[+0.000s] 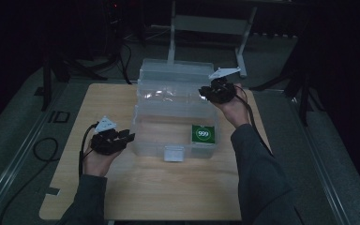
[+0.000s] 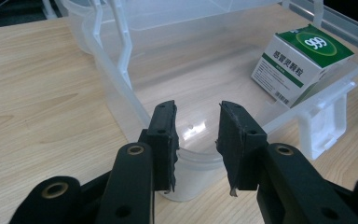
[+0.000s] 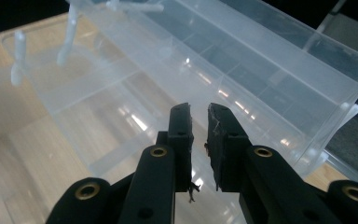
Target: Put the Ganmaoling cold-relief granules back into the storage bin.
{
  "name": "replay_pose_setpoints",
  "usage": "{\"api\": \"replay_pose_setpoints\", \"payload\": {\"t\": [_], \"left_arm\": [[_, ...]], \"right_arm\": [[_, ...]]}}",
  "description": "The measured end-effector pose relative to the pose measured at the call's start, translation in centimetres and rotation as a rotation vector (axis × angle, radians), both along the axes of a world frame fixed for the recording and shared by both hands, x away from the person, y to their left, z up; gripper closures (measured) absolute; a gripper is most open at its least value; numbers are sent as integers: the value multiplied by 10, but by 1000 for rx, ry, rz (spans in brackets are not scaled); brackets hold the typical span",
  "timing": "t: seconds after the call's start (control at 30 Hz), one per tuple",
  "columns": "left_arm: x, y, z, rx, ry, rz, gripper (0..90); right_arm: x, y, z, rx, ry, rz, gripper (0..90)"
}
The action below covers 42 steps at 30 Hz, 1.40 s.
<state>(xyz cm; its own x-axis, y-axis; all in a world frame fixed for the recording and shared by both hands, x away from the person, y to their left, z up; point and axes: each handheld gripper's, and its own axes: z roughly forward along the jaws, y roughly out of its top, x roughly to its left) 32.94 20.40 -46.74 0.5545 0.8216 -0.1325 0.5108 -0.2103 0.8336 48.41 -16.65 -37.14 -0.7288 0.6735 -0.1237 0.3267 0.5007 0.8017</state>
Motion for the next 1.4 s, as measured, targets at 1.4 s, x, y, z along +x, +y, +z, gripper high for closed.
{"api": "replay_pose_setpoints", "payload": {"t": [1.4], "left_arm": [[-7,-10,-4,30,-16,-53,897]], "right_arm": [[43,30,2,66,38,-10,444]]}}
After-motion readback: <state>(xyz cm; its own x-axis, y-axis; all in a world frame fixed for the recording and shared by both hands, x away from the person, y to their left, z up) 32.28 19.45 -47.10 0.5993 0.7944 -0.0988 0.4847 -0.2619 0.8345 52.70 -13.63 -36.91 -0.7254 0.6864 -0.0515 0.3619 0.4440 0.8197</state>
